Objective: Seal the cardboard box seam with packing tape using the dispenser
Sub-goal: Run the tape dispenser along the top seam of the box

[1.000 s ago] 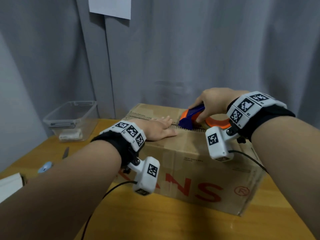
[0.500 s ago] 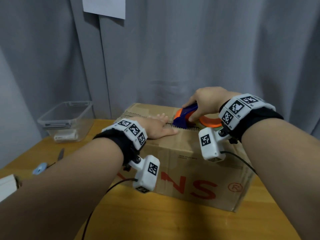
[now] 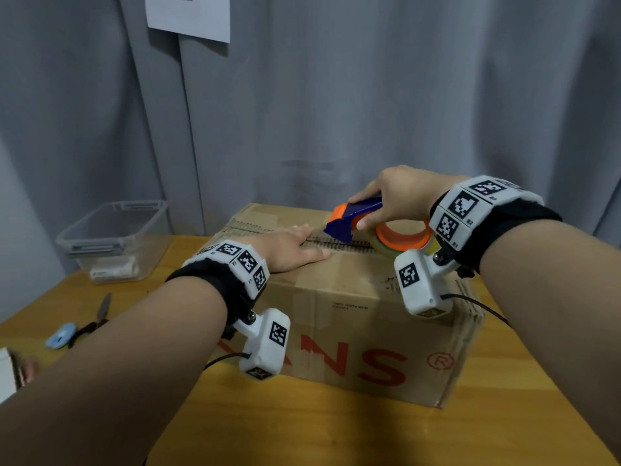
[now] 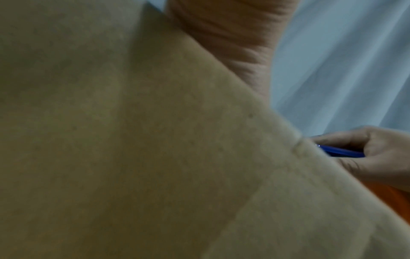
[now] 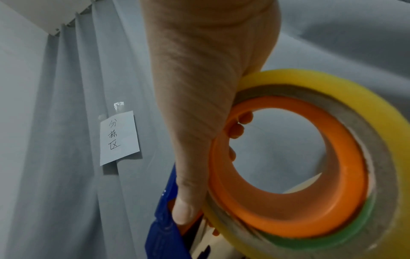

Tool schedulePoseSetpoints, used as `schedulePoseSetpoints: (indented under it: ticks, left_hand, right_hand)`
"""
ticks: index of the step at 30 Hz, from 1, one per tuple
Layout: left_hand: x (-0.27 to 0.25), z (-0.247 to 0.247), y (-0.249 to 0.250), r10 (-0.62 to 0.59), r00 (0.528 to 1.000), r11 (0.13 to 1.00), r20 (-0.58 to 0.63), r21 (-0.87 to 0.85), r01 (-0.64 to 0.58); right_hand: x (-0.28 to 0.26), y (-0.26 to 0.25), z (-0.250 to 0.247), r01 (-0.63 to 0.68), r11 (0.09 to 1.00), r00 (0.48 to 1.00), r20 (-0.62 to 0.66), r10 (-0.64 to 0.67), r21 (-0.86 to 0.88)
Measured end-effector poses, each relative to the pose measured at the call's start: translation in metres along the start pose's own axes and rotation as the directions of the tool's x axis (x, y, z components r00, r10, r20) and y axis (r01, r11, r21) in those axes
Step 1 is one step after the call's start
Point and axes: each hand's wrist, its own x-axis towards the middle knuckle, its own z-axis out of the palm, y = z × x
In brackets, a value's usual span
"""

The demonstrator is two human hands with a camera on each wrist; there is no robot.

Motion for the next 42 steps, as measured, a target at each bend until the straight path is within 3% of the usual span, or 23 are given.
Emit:
schedulePoseSetpoints:
  ticks: [8,14,20,25,28,33,38,40,42]
  left_hand:
    - [0.000,0.000,-0.001,-0.009,1.000,1.000,0.005,0.019,0.009]
    - [0.000,-0.003,0.001,-0.022,1.000,1.000,0.020,0.014,0.021]
    - [0.007,-0.003,0.024,-0.093,0.994,0.982,0.061,0.170,0.081]
    - [0.008,0.011,0.056,0.065,0.991,0.983,0.119,0.166,-0.084]
    - [0.005,0.008,0.044,0.108,0.987,0.983,0.120,0.138,-0.124]
    - [-0.003,0.000,0.001,-0.032,0.999,0.995,0.035,0.093,0.028]
    - [0.007,-0.001,-0.012,-0.229,0.973,0.966,-0.027,0.119,0.230]
    - [0.008,0.002,-0.001,-0.209,0.978,0.969,-0.029,0.127,0.211]
    - [0.007,0.005,0.012,-0.111,0.993,0.984,-0.035,0.135,0.115]
  right_hand:
    - [-0.003,0.003,-0.003,0.012,1.000,1.000,0.023,-0.012,0.011]
    - [-0.019,0.023,-0.018,-0.067,0.996,0.997,0.028,0.069,-0.062]
    - [-0.018,0.029,0.001,-0.077,0.995,0.995,0.061,0.081,-0.061]
    - [-0.013,0.028,0.004,-0.080,0.993,0.994,0.069,0.086,-0.084]
    - [-0.013,0.028,0.004,-0.085,0.993,0.994,0.068,0.091,-0.082]
    - [-0.014,0.024,0.004,-0.092,0.993,0.992,0.080,0.098,-0.076]
    - [-0.017,0.021,0.004,-0.085,0.988,0.993,0.064,0.094,-0.128]
    - [-0.019,0.021,0.003,-0.067,0.988,0.994,0.071,0.078,-0.140]
    - [-0.020,0.024,0.002,-0.058,0.986,0.995,0.070,0.070,-0.157]
